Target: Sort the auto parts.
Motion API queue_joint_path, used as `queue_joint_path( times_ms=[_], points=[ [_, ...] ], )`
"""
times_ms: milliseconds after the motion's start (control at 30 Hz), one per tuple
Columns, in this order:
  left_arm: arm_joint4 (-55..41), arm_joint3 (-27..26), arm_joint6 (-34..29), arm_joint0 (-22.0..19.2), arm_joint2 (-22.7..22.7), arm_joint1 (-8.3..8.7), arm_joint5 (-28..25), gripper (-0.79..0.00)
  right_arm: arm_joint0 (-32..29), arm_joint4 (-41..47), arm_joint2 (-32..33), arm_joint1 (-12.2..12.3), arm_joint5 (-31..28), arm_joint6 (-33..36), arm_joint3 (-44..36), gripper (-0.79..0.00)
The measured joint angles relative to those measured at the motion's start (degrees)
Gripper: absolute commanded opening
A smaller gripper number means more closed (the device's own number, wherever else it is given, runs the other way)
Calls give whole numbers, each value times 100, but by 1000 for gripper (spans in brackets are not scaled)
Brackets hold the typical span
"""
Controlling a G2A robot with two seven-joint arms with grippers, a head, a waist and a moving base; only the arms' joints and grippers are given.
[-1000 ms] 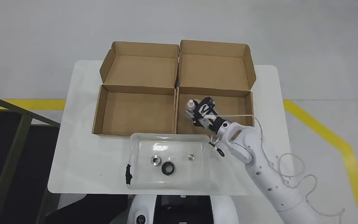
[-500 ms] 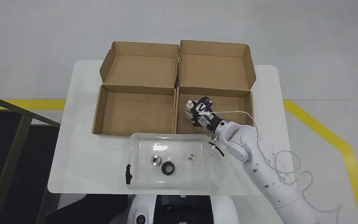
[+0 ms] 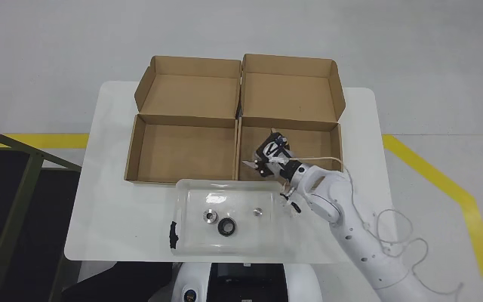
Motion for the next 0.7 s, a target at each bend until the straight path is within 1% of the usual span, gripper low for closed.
queue_joint_path(
  times_ms=[233, 367, 500, 700],
  points=[
    [0, 0, 0, 0, 0, 0, 0, 0, -393, -149, 313, 89, -212, 49, -969, 0],
    [0, 0, 0, 0, 0, 0, 0, 0, -622, -192, 441, 138, -456, 133, -1470, 0],
    [0, 0, 0, 0, 0, 0, 0, 0, -905, -276, 549, 203, -852, 310, -1949, 0],
    [0, 0, 0, 0, 0, 0, 0, 0, -1302, -390, 631, 295, -1478, 554, -2436, 0]
  ],
)
